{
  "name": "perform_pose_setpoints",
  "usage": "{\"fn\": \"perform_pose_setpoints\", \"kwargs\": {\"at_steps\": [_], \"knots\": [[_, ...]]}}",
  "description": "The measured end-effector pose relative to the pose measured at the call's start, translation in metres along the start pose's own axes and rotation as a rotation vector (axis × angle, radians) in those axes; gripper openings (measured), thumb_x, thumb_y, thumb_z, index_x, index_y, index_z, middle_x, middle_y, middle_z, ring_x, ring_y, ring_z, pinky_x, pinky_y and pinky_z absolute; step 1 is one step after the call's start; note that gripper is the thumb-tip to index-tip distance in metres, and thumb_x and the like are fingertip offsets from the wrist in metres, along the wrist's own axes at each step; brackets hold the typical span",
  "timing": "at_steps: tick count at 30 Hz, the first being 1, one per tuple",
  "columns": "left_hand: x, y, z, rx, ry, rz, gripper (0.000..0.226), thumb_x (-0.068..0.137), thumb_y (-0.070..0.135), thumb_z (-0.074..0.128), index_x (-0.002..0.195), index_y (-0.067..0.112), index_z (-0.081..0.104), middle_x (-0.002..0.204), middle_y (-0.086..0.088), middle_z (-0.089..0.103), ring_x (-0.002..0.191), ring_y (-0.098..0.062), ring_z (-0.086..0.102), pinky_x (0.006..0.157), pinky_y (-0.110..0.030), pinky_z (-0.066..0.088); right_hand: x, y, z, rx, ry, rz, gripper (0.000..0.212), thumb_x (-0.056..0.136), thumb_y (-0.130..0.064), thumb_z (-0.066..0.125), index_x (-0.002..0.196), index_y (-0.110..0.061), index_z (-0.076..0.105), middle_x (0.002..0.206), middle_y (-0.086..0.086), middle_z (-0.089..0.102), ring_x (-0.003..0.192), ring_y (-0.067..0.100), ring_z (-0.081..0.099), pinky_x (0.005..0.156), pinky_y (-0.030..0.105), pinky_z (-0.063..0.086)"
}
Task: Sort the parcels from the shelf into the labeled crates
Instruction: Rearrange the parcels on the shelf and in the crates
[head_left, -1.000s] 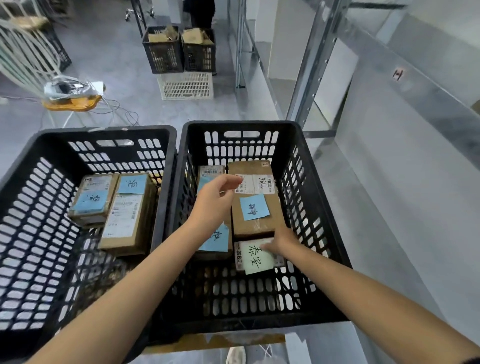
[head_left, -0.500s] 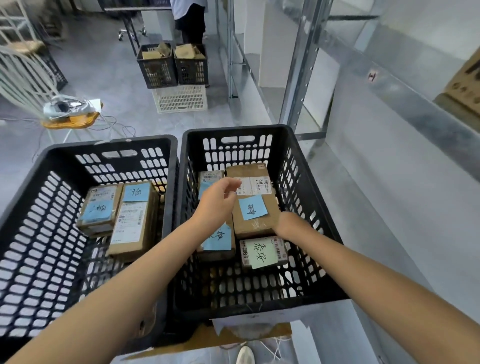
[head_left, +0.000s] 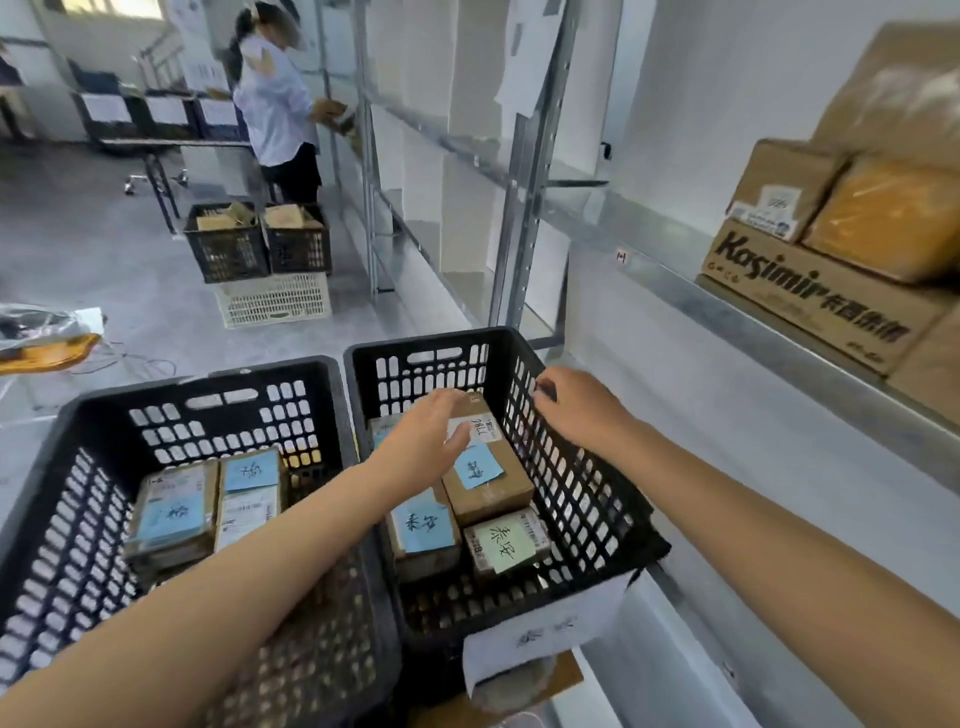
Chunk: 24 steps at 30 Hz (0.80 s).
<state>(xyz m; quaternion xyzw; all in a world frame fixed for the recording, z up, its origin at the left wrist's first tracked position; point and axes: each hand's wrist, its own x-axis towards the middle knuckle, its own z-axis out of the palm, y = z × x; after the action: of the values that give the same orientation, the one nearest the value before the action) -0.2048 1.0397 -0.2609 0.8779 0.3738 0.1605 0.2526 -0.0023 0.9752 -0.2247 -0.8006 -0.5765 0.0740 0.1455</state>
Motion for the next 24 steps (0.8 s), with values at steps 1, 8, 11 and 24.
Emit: {"fn": "perform_pose_setpoints", "kwargs": {"at_steps": [1,8,11,24], "knots": [[-0.007,-0.003,-0.006,0.017,0.007,0.026,0.048,0.103,0.029,0.046,0.147,0.013,0.038,0.150,-0.003,0.042,0.139,-0.016,0.037,0.115,-0.030,0.028,-0.007,-0.007,-0.002,0.000,0.020,0.007,0.023,0.101,-0.027,0.047,0.103,-0.011,0.063,0.094,0.007,0.065,0.084,0.022,0.063,0.079,0.041,0.055],[-0.056,-0.021,-0.031,-0.006,0.012,0.160,0.056,0.101,0.034,0.051,0.150,0.014,0.034,0.152,-0.001,0.040,0.141,-0.014,0.034,0.114,-0.026,0.024,-0.074,-0.041,-0.002,-0.001,0.085,0.102,0.023,0.100,-0.031,0.049,0.109,-0.014,0.062,0.102,0.003,0.061,0.094,0.022,0.059,0.084,0.040,0.052],[-0.076,-0.019,-0.029,-0.005,-0.044,0.225,0.056,0.101,0.034,0.051,0.150,0.014,0.034,0.153,-0.001,0.039,0.141,-0.014,0.032,0.112,-0.022,0.022,-0.112,-0.046,-0.004,-0.012,0.080,0.178,0.025,0.100,-0.030,0.049,0.114,-0.013,0.062,0.108,0.004,0.060,0.104,0.025,0.058,0.089,0.039,0.050],[-0.133,0.136,-0.008,-0.080,-0.181,0.632,0.063,0.099,0.040,0.053,0.152,0.014,0.031,0.158,0.001,0.029,0.146,-0.014,0.025,0.117,-0.025,0.018,-0.292,-0.034,-0.092,-0.159,0.238,0.452,0.059,0.104,-0.040,0.043,0.154,-0.010,0.030,0.159,0.009,0.032,0.147,0.024,0.027,0.118,0.035,0.024]]}}
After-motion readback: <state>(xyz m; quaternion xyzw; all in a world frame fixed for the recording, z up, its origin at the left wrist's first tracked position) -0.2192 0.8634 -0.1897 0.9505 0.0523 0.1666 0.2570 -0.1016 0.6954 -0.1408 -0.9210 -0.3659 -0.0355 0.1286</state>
